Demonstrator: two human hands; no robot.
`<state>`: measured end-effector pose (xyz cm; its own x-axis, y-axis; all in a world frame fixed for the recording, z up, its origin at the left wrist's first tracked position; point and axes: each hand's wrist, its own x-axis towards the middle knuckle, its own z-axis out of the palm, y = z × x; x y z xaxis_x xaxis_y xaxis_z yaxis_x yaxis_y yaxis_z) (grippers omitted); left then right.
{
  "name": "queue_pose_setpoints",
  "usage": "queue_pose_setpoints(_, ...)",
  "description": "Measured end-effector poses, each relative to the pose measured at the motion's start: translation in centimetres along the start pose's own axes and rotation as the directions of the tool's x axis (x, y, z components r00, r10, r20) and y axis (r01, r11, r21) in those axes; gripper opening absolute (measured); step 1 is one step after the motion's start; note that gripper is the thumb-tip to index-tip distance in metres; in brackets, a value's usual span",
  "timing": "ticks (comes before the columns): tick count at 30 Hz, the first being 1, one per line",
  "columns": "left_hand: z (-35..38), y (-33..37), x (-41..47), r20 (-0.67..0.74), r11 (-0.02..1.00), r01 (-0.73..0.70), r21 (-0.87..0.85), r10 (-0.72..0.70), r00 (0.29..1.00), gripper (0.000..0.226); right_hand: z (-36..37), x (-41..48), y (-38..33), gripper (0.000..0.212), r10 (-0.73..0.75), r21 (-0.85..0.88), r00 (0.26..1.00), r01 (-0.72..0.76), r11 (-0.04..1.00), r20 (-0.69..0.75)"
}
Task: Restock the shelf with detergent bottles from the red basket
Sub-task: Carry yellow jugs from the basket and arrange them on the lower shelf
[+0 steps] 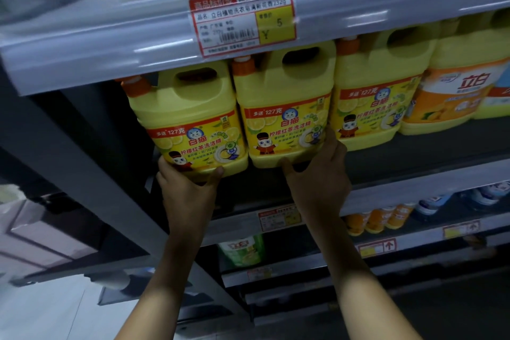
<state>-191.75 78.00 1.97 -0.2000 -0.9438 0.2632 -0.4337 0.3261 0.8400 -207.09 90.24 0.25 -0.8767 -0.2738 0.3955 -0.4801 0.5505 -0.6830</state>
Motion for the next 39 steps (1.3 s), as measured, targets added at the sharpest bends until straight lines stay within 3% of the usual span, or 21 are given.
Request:
queue_pose_setpoints(5, -0.7, -0.2, 0.1, 0.072, 1.0, 0.003, 0.0, -0.003, 0.997, 0.101, -0.9, -0.3, -0.3, 0.092, 0.012, 0.065, 0.998, -0.016, 0.998, 0.058)
queue_pose_setpoints(8, -1.4, 0.9, -1.6, 0.11, 1.0, -0.013, -0.013, 0.014, 0.994, 0.099, -2.7, -1.1, 0.4, 0.059, -0.049, 0.19, 0.998, 0.042, 0.981, 0.032)
queue_pose_setpoints(10, -1.6, 1.3, -3.5, 0.092, 0.987, -0.162, 0.007, 0.16, 0.983, 0.095, -4.4, -2.3, 1.6, 0.038, -0.091, 0.11, 0.995, 0.095, 0.989, -0.034)
queue_pose_setpoints(12, -1.3, 1.0, -5.4, 0.118, 0.932, -0.355, 0.071, 0.346, 0.931, 0.083, -6.0, -4.1, 2.8, 0.029, -0.012, 0.036, 1.0, 0.013, 0.999, -0.019)
queue_pose_setpoints(16, 0.4, 0.4, -9.5, 0.355, 0.886, -0.461, 0.04, 0.419, 0.836, 0.041, -8.9, -9.0, 5.5, 0.012, 0.07, -0.083, 0.997, -0.067, 0.994, 0.036)
queue_pose_setpoints(20, 2.6, -0.1, -14.1, 0.554, 0.79, -0.613, -0.002, 0.511, 0.657, 0.023, -12.7, -13.2, 8.9, 0.013, 0.331, -0.285, 0.926, -0.272, 0.919, 0.183)
queue_pose_setpoints(23, 3.8, 0.1, -17.5, 0.746, 0.738, -0.667, -0.103, 0.501, 0.439, 0.028, -15.8, -16.0, 11.5, 0.019, 0.493, -0.299, 0.848, -0.428, 0.853, 0.193)
queue_pose_setpoints(26, 5.2, 1.0, -20.9, 0.835, 0.663, -0.73, -0.165, 0.488, 0.254, 0.026, -19.5, -18.3, 14.2, 0.033, 0.591, -0.377, 0.785, -0.498, 0.781, 0.186)
queue_pose_setpoints(31, 8.9, 5.1, -28.2, 0.865, 0.412, -0.849, -0.33, 0.491, -0.098, 0.013, -26.9, -21.6, 19.8, 0.03, 0.671, -0.384, 0.698, -0.565, 0.73, 0.249)
queue_pose_setpoints(35, 13.2, 8.5, -36.5, 0.777, 0.07, -0.86, -0.506, 0.469, -0.419, 0.009, -34.0, -24.9, 24.7, 0.031, 0.719, -0.429, 0.675, -0.607, 0.669, 0.165)
queue_pose_setpoints(37, 15.6, 10.7, -40.9, 0.743, -0.006, -0.83, -0.558, 0.442, -0.503, 0.011, -38.2, -26.4, 27.3, 0.031, 0.739, -0.432, 0.664, -0.636, 0.64, 0.118)
queue_pose_setpoints(39, 17.5, 13.5, -45.2, 0.719, -0.026, -0.818, -0.575, 0.46, -0.52, 0.012, -42.3, -27.8, 30.2, 0.029, 0.764, -0.408, 0.643, -0.687, 0.601, 0.043)
